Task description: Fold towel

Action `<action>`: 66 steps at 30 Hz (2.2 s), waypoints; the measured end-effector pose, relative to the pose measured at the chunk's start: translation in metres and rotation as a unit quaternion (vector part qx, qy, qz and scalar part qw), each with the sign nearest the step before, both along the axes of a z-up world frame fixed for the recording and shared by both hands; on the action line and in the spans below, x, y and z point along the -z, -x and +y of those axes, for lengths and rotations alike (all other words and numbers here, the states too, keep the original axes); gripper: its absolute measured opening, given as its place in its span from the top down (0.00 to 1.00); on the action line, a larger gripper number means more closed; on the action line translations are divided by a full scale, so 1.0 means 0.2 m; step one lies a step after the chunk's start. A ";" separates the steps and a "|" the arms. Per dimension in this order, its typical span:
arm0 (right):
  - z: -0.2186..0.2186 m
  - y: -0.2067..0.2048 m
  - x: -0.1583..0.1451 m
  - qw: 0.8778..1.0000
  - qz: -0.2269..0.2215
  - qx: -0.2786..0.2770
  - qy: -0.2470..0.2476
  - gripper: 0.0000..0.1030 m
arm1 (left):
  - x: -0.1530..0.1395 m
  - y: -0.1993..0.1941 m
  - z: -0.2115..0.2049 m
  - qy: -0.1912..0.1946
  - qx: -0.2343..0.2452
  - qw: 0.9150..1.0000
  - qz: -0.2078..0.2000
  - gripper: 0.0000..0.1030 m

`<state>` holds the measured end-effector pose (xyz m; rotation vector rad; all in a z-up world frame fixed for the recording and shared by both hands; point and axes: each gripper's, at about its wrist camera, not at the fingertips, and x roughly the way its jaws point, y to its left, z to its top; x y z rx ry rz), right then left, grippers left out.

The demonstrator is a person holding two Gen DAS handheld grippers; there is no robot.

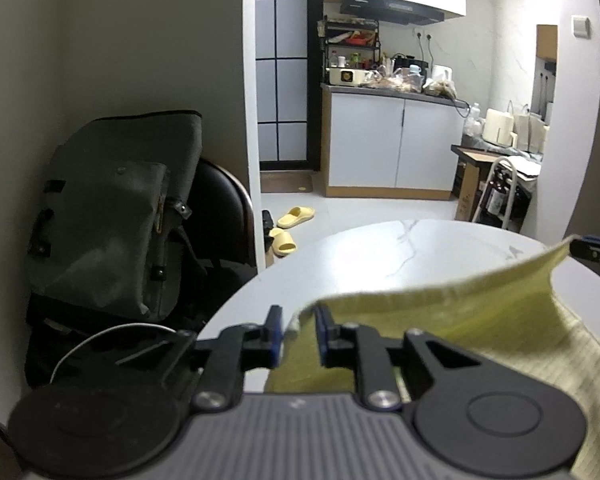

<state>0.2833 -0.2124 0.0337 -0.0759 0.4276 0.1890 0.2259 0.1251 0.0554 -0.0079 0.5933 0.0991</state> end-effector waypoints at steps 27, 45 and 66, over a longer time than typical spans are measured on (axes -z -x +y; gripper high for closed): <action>-0.10 0.12 0.01 0.999 0.033 -0.033 -0.004 0.37 | -0.04 0.21 0.05 0.002 -0.016 1.000 0.000 0.46; -0.05 0.19 0.04 0.998 0.049 -0.047 0.000 0.37 | -0.10 0.46 0.11 -0.010 -0.032 0.999 0.004 0.45; -0.12 0.32 0.04 0.998 0.048 -0.040 -0.026 0.37 | -0.03 0.70 0.25 0.018 -0.038 0.999 0.022 0.45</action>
